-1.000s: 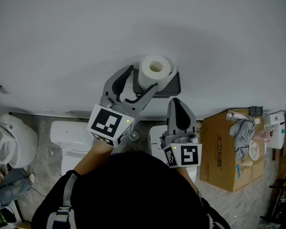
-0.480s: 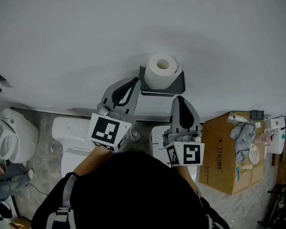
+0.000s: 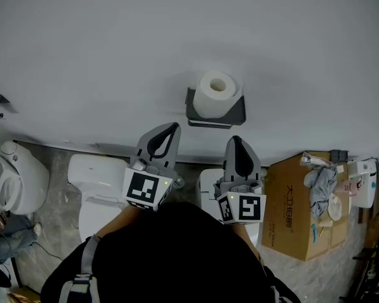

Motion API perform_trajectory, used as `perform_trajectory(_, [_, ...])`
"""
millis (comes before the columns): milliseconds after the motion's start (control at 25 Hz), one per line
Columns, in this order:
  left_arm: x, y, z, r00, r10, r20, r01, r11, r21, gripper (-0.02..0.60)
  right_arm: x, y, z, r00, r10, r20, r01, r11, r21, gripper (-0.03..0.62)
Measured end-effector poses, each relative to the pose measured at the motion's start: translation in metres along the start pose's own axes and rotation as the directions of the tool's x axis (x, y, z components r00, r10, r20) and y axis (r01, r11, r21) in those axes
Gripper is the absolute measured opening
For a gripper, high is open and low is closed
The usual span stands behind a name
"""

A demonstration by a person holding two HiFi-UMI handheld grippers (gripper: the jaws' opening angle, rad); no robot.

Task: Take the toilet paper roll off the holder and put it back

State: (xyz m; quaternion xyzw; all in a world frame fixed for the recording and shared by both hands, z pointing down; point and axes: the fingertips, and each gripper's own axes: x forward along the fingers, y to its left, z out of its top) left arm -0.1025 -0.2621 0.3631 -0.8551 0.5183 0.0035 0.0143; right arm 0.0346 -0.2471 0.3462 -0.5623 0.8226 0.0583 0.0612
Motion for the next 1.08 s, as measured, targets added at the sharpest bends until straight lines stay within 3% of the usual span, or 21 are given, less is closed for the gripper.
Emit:
perform_trajectory(280, [-0.005, -0.009, -0.002, 0.999, -0.027, 0.025, 0.026, 0.999, 0.025, 0.006, -0.007, 0.006, 0.000, 1.000, -0.010, 0.014, 0.010, 1.000, -0.019, 0.023])
perform_trajectory(440, [-0.008, -0.012, -0.004, 1.000, -0.019, -0.004, 0.019, 1.000, -0.014, 0.006, -0.009, 0.006, -0.002, 1.000, -0.010, 0.007, 0.010, 1.000, -0.024, 0.023])
perform_trajectory(1080, [-0.006, -0.028, -0.006, 1.000, -0.025, -0.003, 0.025, 1.000, -0.005, 0.006, -0.015, -0.003, -0.008, 1.000, 0.004, -0.018, -0.004, 1.000, -0.028, 0.023])
